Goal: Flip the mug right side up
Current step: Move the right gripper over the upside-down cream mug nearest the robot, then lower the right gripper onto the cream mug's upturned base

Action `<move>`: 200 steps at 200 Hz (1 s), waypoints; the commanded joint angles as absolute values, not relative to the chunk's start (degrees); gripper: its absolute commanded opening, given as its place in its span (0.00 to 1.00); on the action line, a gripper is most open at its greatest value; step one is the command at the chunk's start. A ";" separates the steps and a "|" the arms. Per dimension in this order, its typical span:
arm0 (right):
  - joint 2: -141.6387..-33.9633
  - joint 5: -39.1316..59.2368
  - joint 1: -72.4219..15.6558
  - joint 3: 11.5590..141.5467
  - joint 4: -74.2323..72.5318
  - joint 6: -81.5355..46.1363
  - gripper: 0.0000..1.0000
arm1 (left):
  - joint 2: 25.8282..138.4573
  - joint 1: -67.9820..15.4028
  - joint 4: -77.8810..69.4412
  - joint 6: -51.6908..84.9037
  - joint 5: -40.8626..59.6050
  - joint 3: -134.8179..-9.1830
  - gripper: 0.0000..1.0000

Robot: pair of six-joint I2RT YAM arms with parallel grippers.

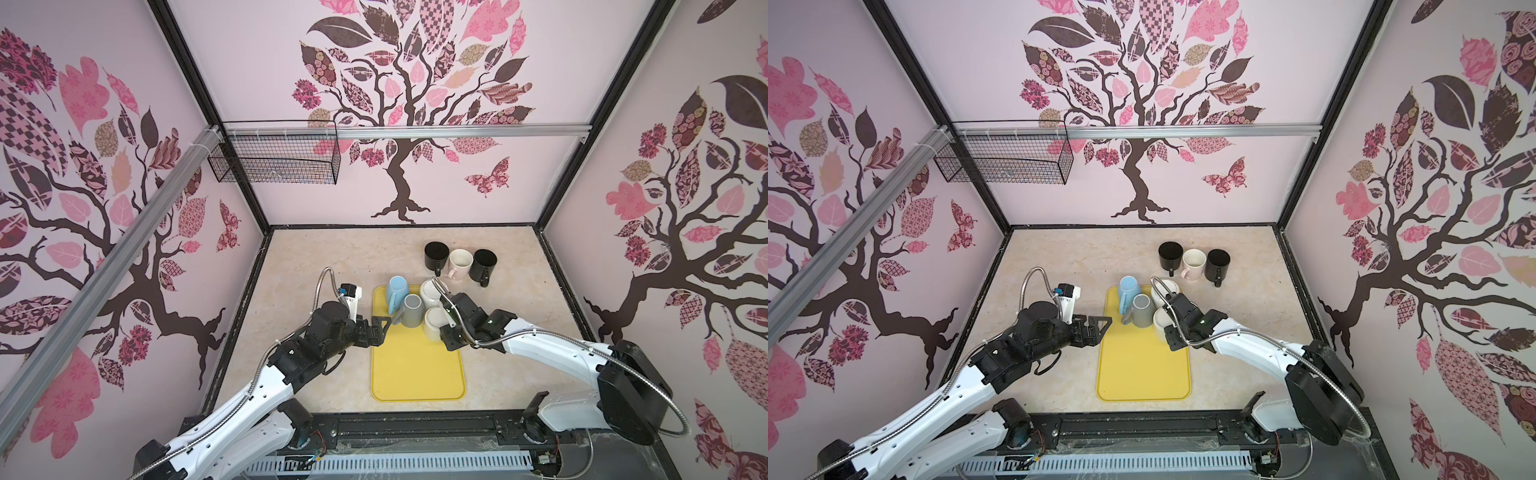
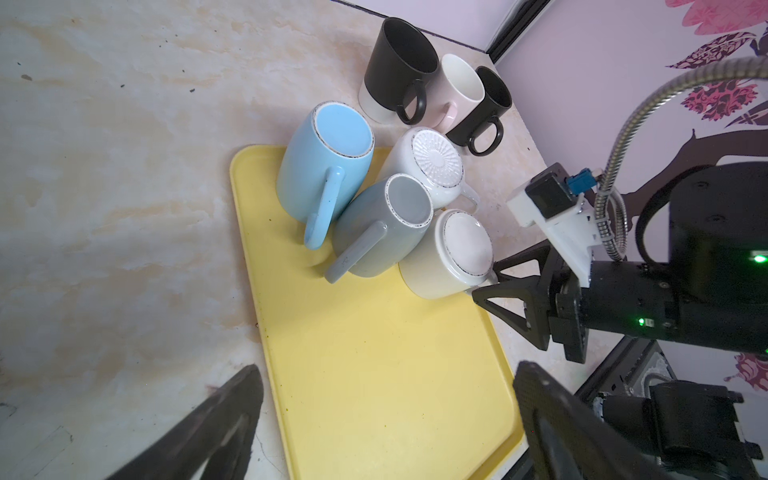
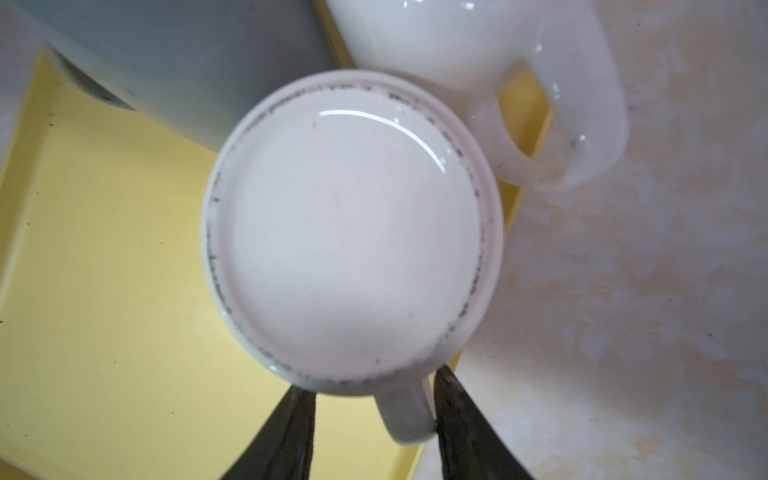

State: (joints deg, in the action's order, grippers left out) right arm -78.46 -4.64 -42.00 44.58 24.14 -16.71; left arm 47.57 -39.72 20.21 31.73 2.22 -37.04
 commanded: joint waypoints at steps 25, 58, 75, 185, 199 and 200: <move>-81.34 -4.28 -42.17 45.49 23.68 -18.06 0.45 | 48.34 -39.45 18.29 32.08 3.31 -35.62 0.97; -80.82 -5.48 -42.11 44.72 22.37 -18.31 0.45 | 48.45 -39.46 18.02 32.36 3.70 -35.25 0.97; -80.38 -6.65 -42.13 44.92 22.65 -18.00 0.43 | 48.96 -39.41 17.67 32.28 4.04 -35.46 0.97; -79.71 -5.36 -42.16 44.03 21.11 -17.31 0.35 | 49.18 -39.44 18.49 32.12 4.42 -35.87 0.97; -79.87 -5.04 -42.18 43.95 21.03 -17.31 0.33 | 49.07 -39.38 18.51 32.10 4.43 -35.86 0.97; -79.88 -5.02 -42.14 43.90 21.02 -17.31 0.33 | 49.06 -39.42 18.53 32.09 4.46 -35.86 0.97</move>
